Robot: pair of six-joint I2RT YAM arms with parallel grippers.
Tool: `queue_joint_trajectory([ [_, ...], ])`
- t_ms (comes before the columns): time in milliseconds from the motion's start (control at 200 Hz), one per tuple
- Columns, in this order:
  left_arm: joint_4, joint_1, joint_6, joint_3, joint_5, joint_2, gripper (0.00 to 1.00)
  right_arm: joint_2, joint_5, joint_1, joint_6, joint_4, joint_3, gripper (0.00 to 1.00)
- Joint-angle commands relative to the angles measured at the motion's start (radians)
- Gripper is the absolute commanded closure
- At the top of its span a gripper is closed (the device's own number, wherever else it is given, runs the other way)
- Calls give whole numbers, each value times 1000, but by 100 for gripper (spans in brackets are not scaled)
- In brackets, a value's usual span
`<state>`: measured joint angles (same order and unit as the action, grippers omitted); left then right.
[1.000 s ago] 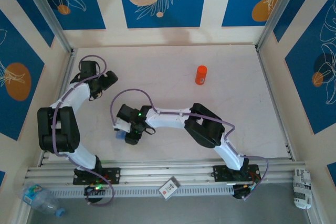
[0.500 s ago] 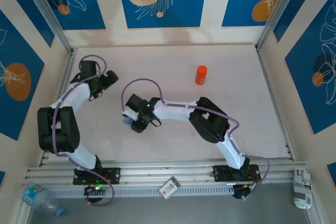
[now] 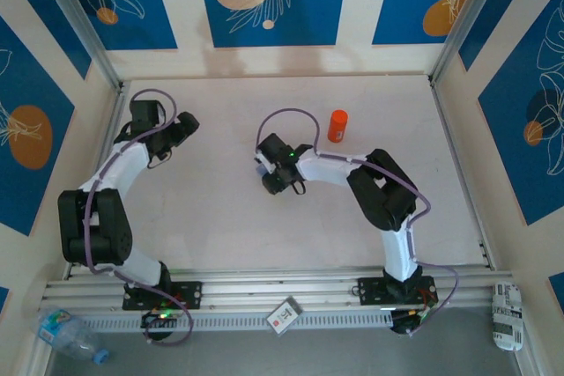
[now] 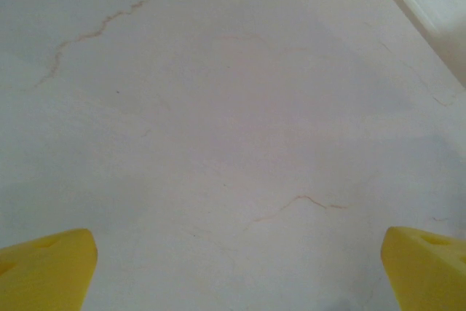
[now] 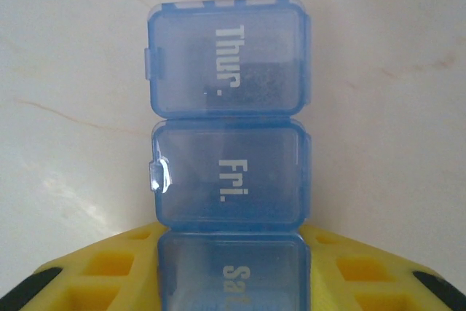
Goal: Sort the pills into containers
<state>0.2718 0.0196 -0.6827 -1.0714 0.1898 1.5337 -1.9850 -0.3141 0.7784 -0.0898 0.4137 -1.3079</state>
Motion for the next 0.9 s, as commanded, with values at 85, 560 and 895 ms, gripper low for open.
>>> queue_joint_trajectory([
  [85,-65,-53,-12,68,87,-66,0,51,39,-47,-77,-10,91,60],
  [560,-412,-284,-108,228,321,-89,0,226,212,-157,-167,-59,166,64],
  [895,-675,-419,-281,253,362,-27,0,328,313,-186,-235,-82,170,64],
])
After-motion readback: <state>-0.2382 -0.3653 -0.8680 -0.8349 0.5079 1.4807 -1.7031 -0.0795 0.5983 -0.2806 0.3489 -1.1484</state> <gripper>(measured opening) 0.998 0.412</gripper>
